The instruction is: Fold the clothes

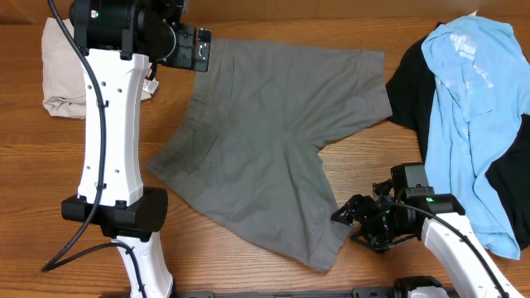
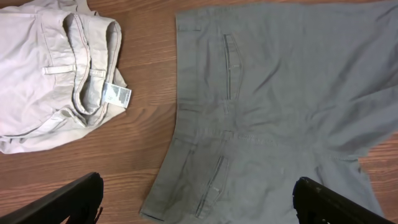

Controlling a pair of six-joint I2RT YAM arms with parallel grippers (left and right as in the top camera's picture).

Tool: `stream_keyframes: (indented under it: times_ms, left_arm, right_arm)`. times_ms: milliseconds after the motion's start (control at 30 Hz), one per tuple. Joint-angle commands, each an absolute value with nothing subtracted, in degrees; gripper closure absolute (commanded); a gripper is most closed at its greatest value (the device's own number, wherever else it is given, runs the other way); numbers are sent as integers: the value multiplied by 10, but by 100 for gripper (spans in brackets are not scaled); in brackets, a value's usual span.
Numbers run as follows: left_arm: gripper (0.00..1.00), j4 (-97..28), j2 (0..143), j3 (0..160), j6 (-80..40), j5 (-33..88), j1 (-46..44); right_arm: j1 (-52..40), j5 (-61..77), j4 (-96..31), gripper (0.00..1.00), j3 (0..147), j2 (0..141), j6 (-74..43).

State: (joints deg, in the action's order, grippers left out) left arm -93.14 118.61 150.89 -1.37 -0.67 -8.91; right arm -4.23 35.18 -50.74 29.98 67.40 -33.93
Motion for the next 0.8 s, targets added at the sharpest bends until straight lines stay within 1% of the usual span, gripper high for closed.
stream_keyframes:
  times_ms: [0, 33, 67, 100, 133, 233, 333, 433, 533, 600, 767]
  left_arm:
    - [0, -929, 1169, 1504, -13, -10, -90]
    - [0, -929, 1169, 1504, -13, -10, -90]
    - [0, -929, 1169, 1504, -13, -10, -90]
    - [0, -929, 1169, 1504, -13, -10, -90]
    - [0, -929, 1169, 1504, -13, -10, -90]
    - [0, -929, 1169, 1504, -13, -10, -90]
    - [0, -929, 1169, 1504, -13, -10, -90]
    - [0, -929, 1169, 1504, -13, -10, -90]
    - [0, -929, 1169, 1504, -13, -10, -90]
    - [0, -929, 1169, 1504, -13, -10, -90]
    - [0, -929, 1169, 1504, -13, -10, -90]
  right_arm:
    - [-46, 357, -488, 39, 291, 670, -351]
    - [-46, 357, -481, 45, 291, 670, -353]
    - [-46, 357, -475, 48, 291, 670, -353]
    - [-46, 357, -464, 57, 291, 670, -352]
    - [-46, 357, -454, 63, 291, 670, -352]
    - [-43, 343, -415, 96, 298, 670, -352]
    - [-39, 299, -412, 96, 336, 670, -345]
    - [-39, 253, -428, 96, 407, 670, -319]
    - [-39, 168, -470, 96, 512, 670, -288]
    - [-39, 129, -485, 96, 550, 671, -280]
    - [-39, 56, -500, 96, 573, 688, -275]
